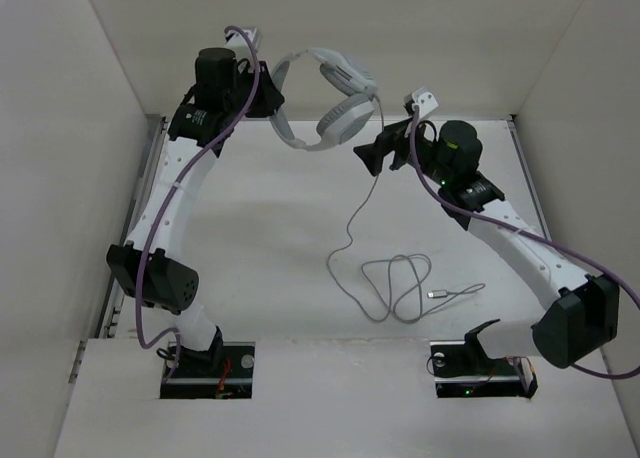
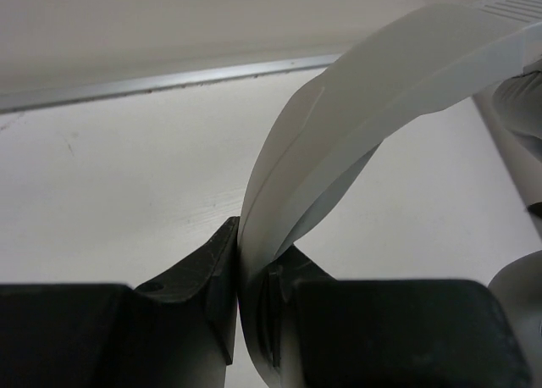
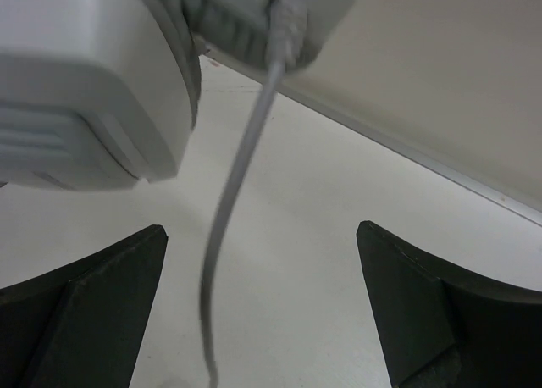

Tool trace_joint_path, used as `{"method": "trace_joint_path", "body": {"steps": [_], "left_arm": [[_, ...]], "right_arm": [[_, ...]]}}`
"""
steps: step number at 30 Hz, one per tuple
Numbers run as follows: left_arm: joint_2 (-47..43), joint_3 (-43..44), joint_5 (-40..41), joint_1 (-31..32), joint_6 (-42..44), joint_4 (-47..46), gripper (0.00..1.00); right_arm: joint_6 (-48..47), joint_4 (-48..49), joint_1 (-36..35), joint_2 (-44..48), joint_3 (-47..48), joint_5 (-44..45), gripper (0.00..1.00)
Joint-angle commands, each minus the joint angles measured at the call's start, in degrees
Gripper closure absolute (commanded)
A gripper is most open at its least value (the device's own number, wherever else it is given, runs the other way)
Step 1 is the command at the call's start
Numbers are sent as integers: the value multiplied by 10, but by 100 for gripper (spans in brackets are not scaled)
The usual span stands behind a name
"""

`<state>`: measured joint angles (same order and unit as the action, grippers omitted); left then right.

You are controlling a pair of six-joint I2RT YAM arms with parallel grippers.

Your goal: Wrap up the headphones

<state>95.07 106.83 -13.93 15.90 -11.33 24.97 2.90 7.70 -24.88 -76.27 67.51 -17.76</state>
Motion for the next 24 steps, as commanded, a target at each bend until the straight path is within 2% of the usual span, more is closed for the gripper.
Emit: {"method": "trace_joint_path", "body": {"steps": [1,5,17,24], "left_arm": [[-26,73,-44,-3,-47,-43,100],[-9,122,-63,1,-68,-42,100],[44,221,-94,-17,-161,-66,100],[73,291,-100,-39,-191,-81,100]], "right_arm": [[9,62,-11,3,-10,3,0],[12,79,-12,-4,-21,6,1],[126,201,-5,10,-86,-68,25],[157,234,-26,22,-146,-123,34]]}}
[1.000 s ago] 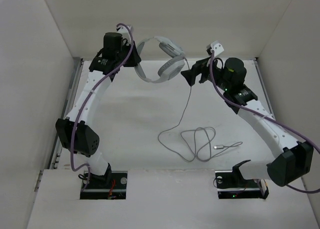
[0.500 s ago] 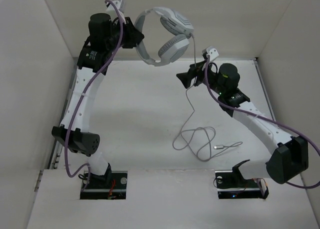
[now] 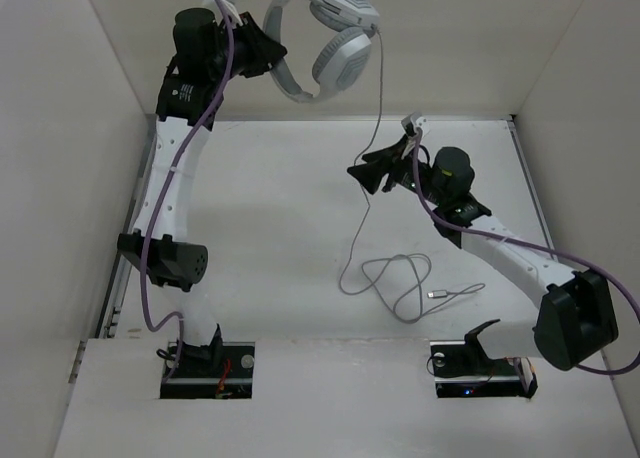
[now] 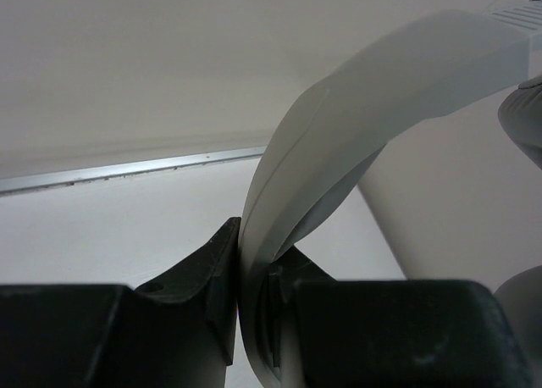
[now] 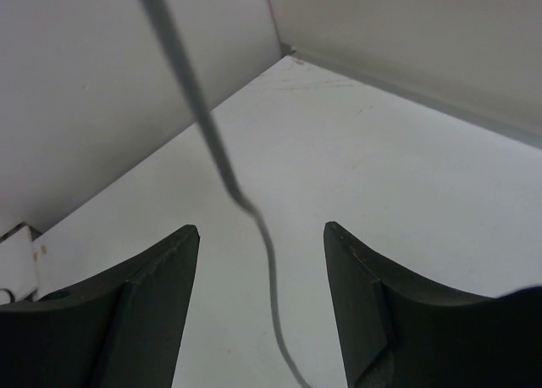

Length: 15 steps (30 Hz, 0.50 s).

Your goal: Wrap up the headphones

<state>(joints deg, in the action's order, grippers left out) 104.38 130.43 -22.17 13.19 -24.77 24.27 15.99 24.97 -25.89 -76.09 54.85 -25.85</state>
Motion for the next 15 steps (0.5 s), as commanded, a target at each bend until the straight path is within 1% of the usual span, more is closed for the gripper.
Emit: {"method": "trace_joint_path", "body": {"steps": [1,6,12,15], "left_arm": [[-17,60,-19,-15,-62,-77,100],[-22,46,-38,-14,-97,-92,100],[-25,48,-43,-2,-99,-94,100],[-27,54,-43,-1,-99,-94,100]], "right_arm": [[27,68,-22,20,-27,-44,34],[41,113,-39,-5,-35,-40,34],[38,121,-35,-28,-19,-35,34],[38,120,-32,-32,-27,-35,33]]}}
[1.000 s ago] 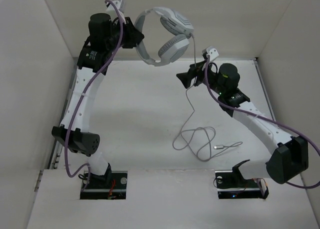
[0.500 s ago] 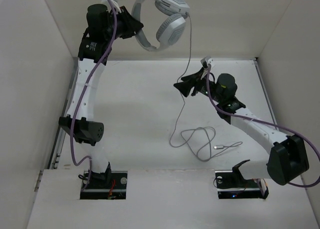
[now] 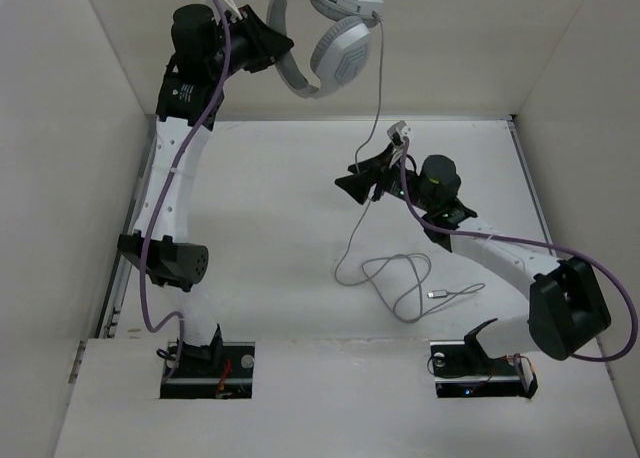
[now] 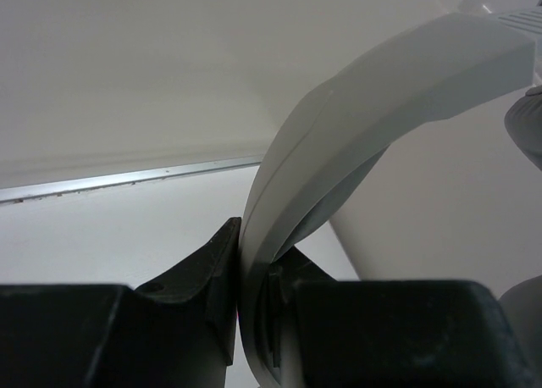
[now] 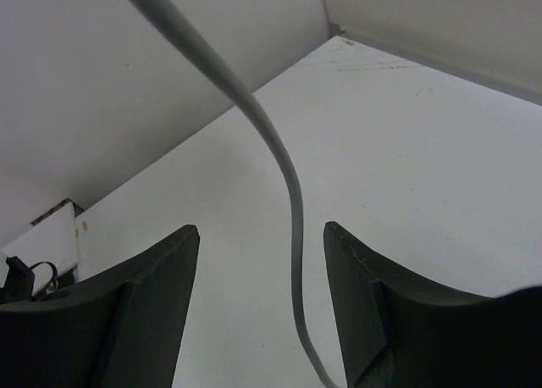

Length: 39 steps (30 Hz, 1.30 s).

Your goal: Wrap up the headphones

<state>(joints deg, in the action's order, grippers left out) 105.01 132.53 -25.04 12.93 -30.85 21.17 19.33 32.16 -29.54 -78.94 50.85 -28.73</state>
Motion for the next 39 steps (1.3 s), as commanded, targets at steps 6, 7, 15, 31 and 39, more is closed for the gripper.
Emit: {"method": "trace_joint_path", "body": {"steps": [6,7,15,31,39], "left_arm": [[-36,44,-11,-5,-40,-64,100],[-36,48,-9,-8,-40,-65,100],[-24,58,19,-29,-48,-67,99],[-6,21,85,-23,-64,-77,100],[12,-42,187,-1,15,-72,100]], "right_arm": [[4,50,-10,7,-34,-43,34],[2,50,-13,10,-43,-52,35],[-25,34,-21,29,-82,-95,47],[-76,-240,14,18,77,-146,89],[-164,-459,33,14,205,-151,100]]}}
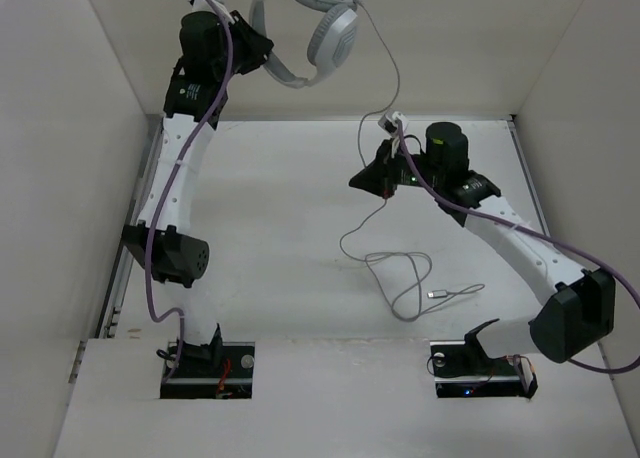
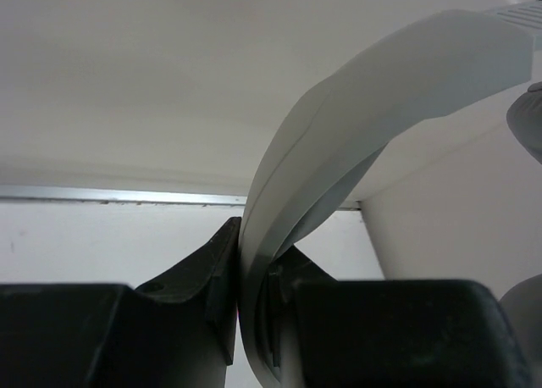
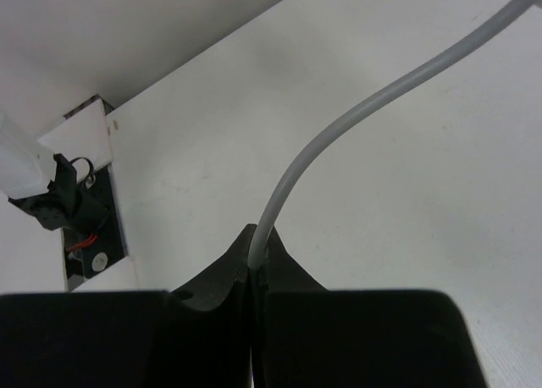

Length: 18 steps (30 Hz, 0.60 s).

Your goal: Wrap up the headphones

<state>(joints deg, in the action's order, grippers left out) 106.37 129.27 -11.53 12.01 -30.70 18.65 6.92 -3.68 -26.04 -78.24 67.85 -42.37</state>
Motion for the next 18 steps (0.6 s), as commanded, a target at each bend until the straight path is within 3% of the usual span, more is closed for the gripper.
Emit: {"method": "trace_joint_path", "body": {"steps": [1,4,11,13,18], "left_arm": [[3,-11,63,10,20,-46,100],[21,-10,112,27,67,-43,100],[62,-18,249,71,169,-49,100],[74,-21,271,85,200,-49,100],[81,-73,295,118,279,-41,100]], "right_arm": [[-55,-125,-2,7,50,-14,100],[-169,-231,-26,2,114,17,100],[-463,-538,-113,-96,314,252,100],[-525,-564,-136,-105,337,325,100],[-647,-520,-150,-108,419,496,100]]}}
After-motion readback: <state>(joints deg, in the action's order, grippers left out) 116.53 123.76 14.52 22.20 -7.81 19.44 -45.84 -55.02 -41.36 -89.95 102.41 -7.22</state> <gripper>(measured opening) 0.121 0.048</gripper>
